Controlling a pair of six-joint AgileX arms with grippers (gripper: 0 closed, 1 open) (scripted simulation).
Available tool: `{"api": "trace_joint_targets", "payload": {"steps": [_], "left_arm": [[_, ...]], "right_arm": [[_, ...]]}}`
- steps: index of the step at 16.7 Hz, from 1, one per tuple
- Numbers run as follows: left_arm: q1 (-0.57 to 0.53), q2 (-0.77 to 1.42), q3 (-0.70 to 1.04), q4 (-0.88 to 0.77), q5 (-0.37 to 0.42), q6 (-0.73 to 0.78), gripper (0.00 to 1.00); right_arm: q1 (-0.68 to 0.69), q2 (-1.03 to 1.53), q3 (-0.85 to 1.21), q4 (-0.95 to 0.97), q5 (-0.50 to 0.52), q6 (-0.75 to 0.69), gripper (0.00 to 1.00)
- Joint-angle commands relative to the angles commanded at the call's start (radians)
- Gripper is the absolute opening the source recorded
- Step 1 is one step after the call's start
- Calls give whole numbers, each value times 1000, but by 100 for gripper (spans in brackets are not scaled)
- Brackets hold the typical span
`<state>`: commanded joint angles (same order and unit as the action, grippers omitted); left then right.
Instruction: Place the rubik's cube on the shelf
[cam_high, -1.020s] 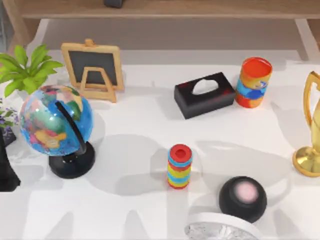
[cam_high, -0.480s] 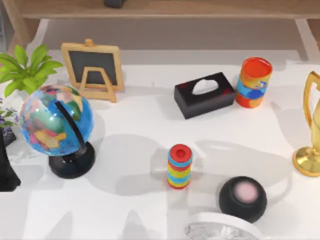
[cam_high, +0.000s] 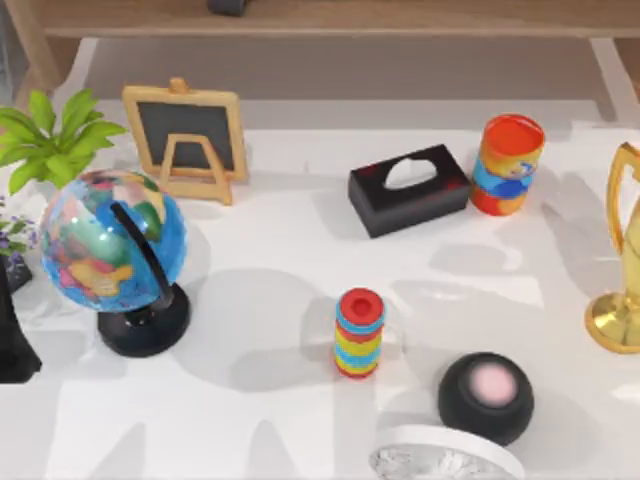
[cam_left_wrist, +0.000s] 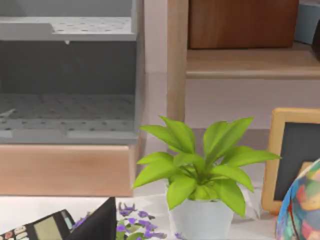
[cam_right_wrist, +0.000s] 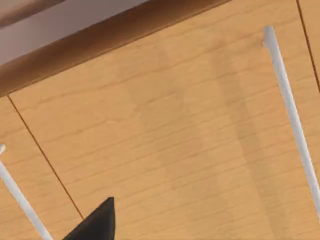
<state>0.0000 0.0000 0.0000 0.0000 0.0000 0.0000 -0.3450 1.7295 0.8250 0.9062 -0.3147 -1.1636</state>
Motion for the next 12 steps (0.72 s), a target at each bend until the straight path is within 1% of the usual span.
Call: {"api": "trace_joint_targets", "payload": {"steps": [3, 6, 9, 12], "left_arm": [[0, 0, 0, 0, 0, 0, 100], [0, 0, 0, 0, 0, 0, 100], [0, 0, 0, 0, 0, 0, 100], [0, 0, 0, 0, 0, 0, 100]], "right_arm": [[-50, 257, 118, 130, -46, -169, 100], [-87, 443, 208, 229, -82, -299, 100], [-109, 548, 262, 288, -103, -376, 100], [-114, 572, 274, 301, -108, -394, 100]]}}
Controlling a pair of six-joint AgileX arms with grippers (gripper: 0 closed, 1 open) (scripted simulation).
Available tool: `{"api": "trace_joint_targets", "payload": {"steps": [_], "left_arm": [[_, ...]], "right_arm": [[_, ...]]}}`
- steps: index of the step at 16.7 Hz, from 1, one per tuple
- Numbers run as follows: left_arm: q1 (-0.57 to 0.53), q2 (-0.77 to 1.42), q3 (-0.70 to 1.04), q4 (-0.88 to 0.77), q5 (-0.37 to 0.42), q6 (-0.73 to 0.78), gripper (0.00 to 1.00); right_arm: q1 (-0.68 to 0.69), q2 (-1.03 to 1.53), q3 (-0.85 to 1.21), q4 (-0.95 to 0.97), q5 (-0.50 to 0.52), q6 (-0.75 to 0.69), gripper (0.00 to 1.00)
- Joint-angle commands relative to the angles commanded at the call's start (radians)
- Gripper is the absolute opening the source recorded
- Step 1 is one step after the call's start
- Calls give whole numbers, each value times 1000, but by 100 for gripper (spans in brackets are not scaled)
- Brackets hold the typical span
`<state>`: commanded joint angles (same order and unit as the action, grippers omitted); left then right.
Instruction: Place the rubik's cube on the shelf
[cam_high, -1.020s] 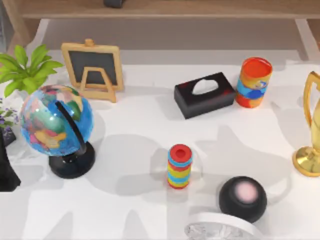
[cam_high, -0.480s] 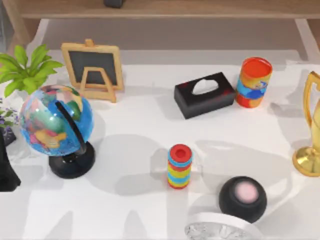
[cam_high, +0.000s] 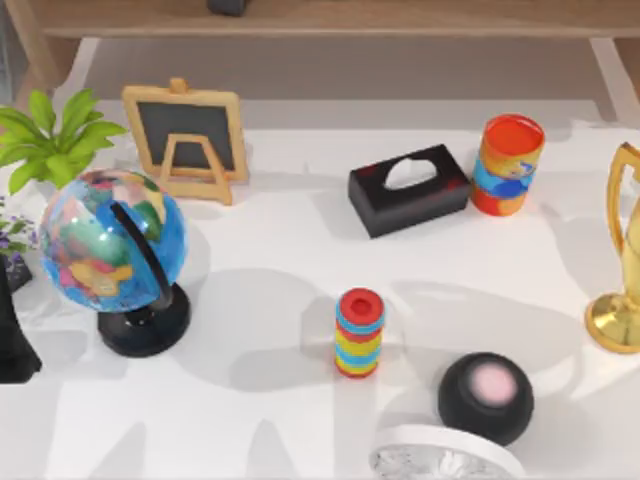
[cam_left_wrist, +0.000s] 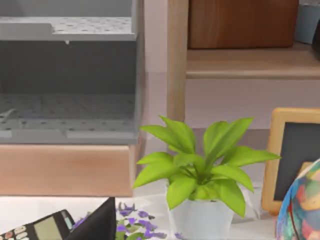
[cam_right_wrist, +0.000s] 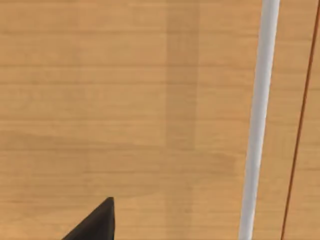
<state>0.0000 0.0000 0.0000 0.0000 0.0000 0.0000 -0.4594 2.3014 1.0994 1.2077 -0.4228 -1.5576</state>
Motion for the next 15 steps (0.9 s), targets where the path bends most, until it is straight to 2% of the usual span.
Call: {"api": "trace_joint_targets", "payload": {"steps": [14, 15], "left_arm": [[0, 0, 0, 0, 0, 0, 100], [0, 0, 0, 0, 0, 0, 100]], "right_arm": [[24, 52, 115, -63, 24, -1, 100], [24, 52, 115, -63, 24, -1, 92]]}}
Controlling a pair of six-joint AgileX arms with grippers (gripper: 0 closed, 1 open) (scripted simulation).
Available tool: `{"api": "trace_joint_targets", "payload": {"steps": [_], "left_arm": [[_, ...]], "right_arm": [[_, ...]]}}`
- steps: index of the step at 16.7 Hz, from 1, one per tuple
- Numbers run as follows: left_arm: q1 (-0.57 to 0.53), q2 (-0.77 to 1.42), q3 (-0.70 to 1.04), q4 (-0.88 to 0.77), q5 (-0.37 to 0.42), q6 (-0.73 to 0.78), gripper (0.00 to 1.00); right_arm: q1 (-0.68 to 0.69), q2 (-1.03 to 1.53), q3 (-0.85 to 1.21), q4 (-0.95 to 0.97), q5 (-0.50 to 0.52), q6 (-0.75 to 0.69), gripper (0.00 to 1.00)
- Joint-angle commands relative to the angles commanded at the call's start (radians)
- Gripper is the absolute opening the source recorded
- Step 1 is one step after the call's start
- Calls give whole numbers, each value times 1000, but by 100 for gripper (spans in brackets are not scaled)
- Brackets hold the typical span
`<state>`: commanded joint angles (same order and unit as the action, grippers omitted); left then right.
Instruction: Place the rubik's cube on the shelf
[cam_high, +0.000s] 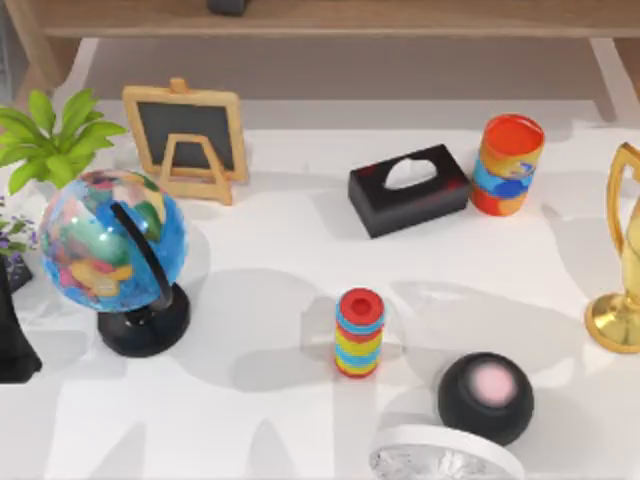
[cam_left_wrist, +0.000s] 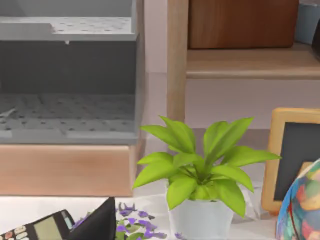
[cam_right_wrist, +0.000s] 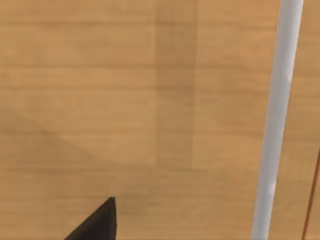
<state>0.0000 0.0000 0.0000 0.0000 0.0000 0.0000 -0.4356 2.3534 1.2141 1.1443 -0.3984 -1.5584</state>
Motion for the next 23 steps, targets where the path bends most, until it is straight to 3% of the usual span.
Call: {"api": "trace_joint_targets", "payload": {"steps": [12, 23], "left_arm": [[0, 0, 0, 0, 0, 0, 100], [0, 0, 0, 0, 0, 0, 100]], "right_arm": [[0, 0, 0, 0, 0, 0, 2], [-11, -12, -17, 13, -7, 3, 0]]}}
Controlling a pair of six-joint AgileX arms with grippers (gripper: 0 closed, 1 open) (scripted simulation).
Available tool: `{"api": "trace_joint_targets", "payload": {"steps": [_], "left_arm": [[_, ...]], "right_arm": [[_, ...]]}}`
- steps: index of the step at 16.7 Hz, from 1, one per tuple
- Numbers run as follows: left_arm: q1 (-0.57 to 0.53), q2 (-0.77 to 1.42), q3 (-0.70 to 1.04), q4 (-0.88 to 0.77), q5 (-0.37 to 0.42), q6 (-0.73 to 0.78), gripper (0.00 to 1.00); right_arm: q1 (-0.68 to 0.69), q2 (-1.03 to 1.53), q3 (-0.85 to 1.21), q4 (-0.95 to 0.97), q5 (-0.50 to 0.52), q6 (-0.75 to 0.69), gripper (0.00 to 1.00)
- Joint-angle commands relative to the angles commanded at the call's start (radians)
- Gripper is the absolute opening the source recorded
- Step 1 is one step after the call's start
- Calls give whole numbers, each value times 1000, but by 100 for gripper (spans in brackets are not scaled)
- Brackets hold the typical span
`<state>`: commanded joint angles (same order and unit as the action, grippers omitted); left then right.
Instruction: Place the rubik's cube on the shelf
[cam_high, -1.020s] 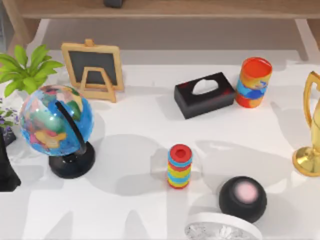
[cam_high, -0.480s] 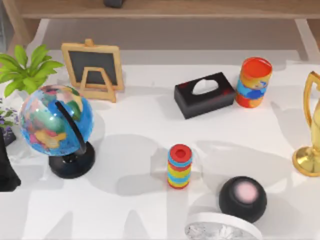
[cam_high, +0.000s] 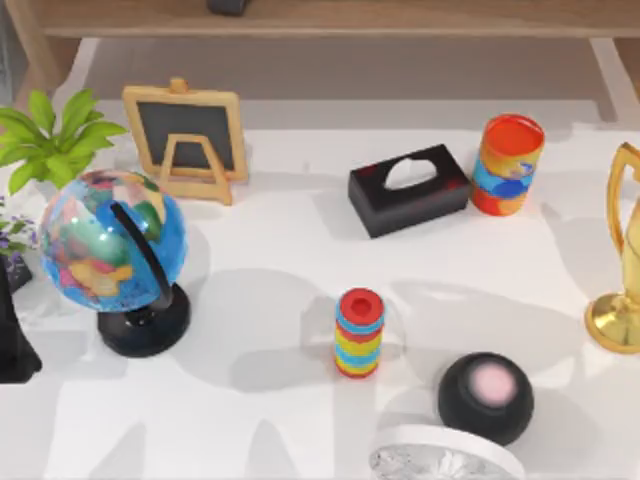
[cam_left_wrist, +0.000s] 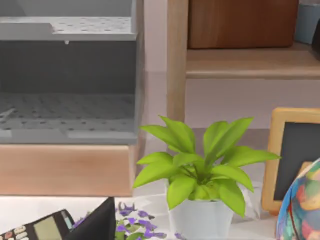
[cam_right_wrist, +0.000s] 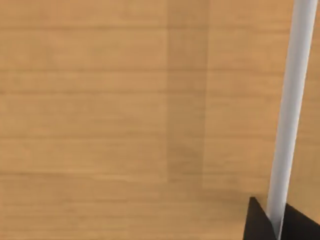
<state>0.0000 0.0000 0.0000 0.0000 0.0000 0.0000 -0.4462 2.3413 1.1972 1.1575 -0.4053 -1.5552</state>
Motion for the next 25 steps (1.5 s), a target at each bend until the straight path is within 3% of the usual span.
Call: {"api": "trace_joint_targets", "payload": {"steps": [7, 14, 20, 25], "left_arm": [[0, 0, 0, 0, 0, 0, 100], [0, 0, 0, 0, 0, 0, 100], [0, 0, 0, 0, 0, 0, 100], [0, 0, 0, 0, 0, 0, 100]], "right_arm": [[-49, -95, -244, 124, -51, 1, 0], [-64, -119, -273, 153, -69, 2, 0], [-124, -188, -478, 260, -130, 2, 0], [-134, -204, -499, 282, -146, 2, 0]]}}
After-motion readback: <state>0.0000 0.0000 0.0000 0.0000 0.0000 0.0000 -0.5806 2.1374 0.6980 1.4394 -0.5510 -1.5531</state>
